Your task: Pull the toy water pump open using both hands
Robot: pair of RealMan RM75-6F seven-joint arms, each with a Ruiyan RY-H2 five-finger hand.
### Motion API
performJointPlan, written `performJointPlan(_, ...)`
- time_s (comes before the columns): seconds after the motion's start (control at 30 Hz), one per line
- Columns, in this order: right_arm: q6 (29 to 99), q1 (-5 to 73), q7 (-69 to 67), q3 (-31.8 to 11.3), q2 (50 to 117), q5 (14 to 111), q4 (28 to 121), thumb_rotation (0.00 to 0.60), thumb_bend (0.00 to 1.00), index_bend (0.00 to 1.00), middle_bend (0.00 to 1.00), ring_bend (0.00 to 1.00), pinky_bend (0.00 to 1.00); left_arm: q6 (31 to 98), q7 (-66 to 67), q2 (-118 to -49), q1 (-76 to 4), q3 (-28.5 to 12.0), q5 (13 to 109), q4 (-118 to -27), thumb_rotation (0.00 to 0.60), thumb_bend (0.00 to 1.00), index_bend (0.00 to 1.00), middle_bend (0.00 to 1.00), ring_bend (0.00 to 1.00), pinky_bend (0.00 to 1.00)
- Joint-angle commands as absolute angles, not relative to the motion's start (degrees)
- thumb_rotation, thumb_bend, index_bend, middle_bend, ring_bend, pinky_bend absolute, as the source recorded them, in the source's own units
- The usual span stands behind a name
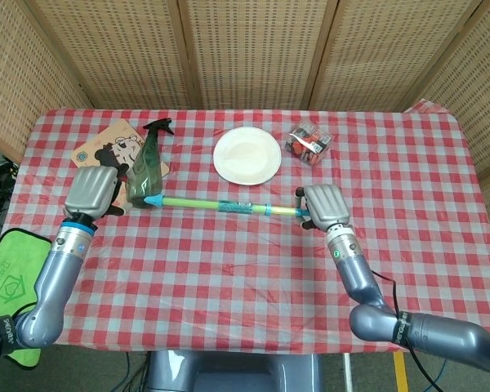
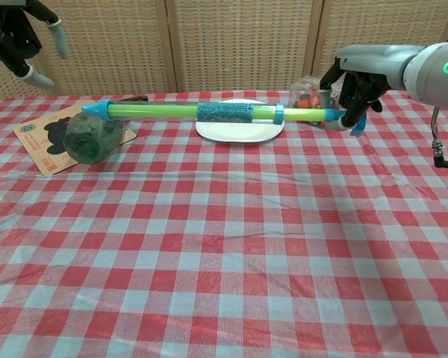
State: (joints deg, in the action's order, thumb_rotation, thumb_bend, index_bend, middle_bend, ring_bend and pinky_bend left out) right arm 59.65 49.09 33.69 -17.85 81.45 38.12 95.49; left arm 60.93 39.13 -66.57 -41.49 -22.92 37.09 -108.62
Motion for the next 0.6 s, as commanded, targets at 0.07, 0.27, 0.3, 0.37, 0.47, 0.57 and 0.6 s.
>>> performJointPlan(0.07, 59.31, 49.43, 33.09, -17.56, 81.66, 38.15, 94.83, 0.6, 0.52, 0.81, 1.0, 1.0, 0.74, 58.26, 41.3, -65.19, -46.52, -22.67, 29.3, -109.26, 0.6, 0.22, 0.42, 0.85, 0.76, 0.67)
performJointPlan(0.27, 58.61, 49.81, 31.74, -17.35, 81.67, 38.0, 94.19, 0.6, 0.52, 0.81, 1.0, 1.0, 0.74, 57.69, 45.35, -65.34, -53.19, -21.47, 18.51, -108.16, 0.6, 0.22, 0.45, 0.86, 0.77, 0.68)
performJointPlan(0.3, 58.45, 49.81, 31.42, -17.34, 81.59, 37.95, 94.23, 0.6, 0.52, 0.81, 1.0, 1.0, 0.74, 57.98, 45.99, -65.46, -54.06, -21.14, 17.43, -107.91, 0.6, 0.22, 0.44, 0.86, 0.77, 0.68)
performJointPlan(0.37, 58.33, 49.81, 30.97, -17.19, 81.37, 38.04, 94.17, 0.6, 0.52, 0.81, 1.0, 1.0, 0.74, 58.55, 47.32, -65.86, -55.94, -20.41, 15.28, -107.22, 0.6, 0.22, 0.42, 0.86, 0.77, 0.68)
performJointPlan(0.47, 58.23, 49.79, 30.45, -17.03, 81.02, 38.13, 94.19, 0.6, 0.52, 0.81, 1.0, 1.0, 0.74, 59.27, 48.04, -66.48, -57.72, -19.75, 13.41, -106.58, 0.6, 0.22, 0.41, 0.86, 0.77, 0.68)
performJointPlan(0.57, 58.29, 49.77, 30.05, -16.93, 80.72, 38.29, 94.25, 0.6, 0.52, 0.81, 1.0, 1.0, 0.74, 59.81, 48.31, -66.92, -58.9, -19.22, 12.5, -106.27, 0.6, 0.22, 0.41, 0.86, 0.77, 0.68)
performJointPlan(0.6, 58.27, 49.77, 29.95, -16.91, 80.64, 38.32, 94.31, 0.6, 0.52, 0.81, 1.0, 1.0, 0.74, 59.99, 48.43, -67.05, -59.18, -19.05, 12.42, -106.19, 0.6, 0.22, 0.41, 0.86, 0.77, 0.68)
